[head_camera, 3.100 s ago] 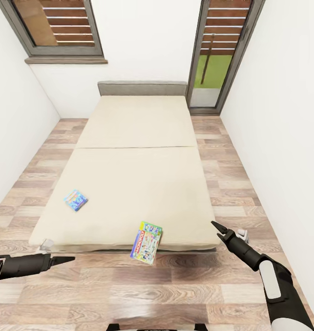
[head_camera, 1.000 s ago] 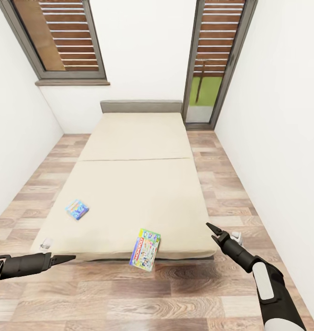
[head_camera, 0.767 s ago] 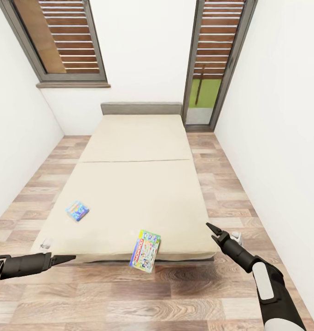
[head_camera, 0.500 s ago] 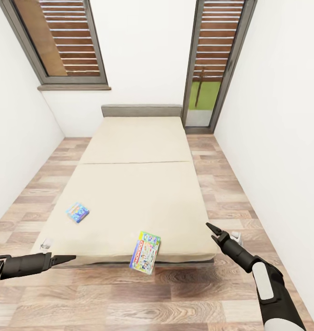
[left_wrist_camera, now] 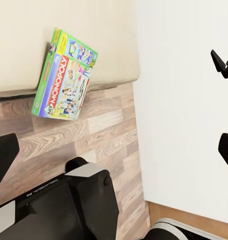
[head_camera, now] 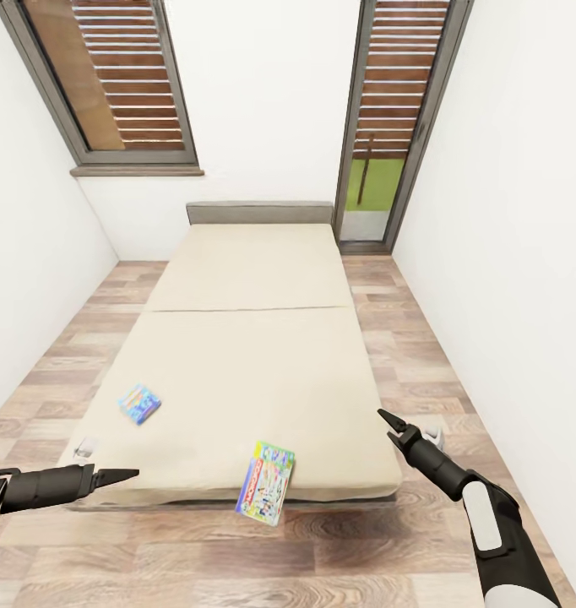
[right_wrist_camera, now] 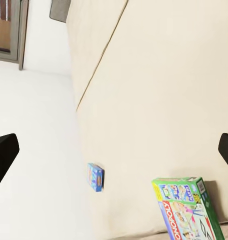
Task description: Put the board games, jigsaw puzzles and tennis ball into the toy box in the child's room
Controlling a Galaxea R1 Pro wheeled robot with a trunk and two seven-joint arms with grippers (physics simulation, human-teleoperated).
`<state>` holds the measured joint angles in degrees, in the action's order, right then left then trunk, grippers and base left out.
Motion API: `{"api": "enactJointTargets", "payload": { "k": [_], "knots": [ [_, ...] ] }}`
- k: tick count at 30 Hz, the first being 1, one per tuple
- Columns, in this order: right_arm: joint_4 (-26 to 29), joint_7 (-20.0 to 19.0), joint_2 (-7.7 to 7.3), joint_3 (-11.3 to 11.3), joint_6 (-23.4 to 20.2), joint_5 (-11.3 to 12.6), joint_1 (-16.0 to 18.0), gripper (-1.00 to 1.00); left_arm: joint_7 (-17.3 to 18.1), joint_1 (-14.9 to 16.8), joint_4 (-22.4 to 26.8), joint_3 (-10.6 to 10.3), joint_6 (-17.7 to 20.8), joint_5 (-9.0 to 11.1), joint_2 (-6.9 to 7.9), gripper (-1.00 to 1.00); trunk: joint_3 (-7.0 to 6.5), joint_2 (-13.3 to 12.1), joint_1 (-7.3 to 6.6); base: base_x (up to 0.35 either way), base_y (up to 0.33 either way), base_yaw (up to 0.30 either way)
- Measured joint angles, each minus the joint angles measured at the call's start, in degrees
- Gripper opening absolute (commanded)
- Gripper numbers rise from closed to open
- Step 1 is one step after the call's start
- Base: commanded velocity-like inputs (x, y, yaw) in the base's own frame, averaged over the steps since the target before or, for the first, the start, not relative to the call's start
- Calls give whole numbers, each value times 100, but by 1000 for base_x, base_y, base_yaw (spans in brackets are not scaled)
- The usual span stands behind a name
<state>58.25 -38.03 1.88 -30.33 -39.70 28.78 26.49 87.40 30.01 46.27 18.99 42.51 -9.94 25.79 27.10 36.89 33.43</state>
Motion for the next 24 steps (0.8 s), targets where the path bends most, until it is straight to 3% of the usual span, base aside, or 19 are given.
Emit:
{"api": "enactJointTargets", "payload": {
  "k": [24],
  "knots": [
    [0, 0, 0, 3, 0, 3, 0, 100, -38, 0, 0, -7, -5, -5, -7, 100, -225, -1, 2, 14, 0, 0]
  ]
}}
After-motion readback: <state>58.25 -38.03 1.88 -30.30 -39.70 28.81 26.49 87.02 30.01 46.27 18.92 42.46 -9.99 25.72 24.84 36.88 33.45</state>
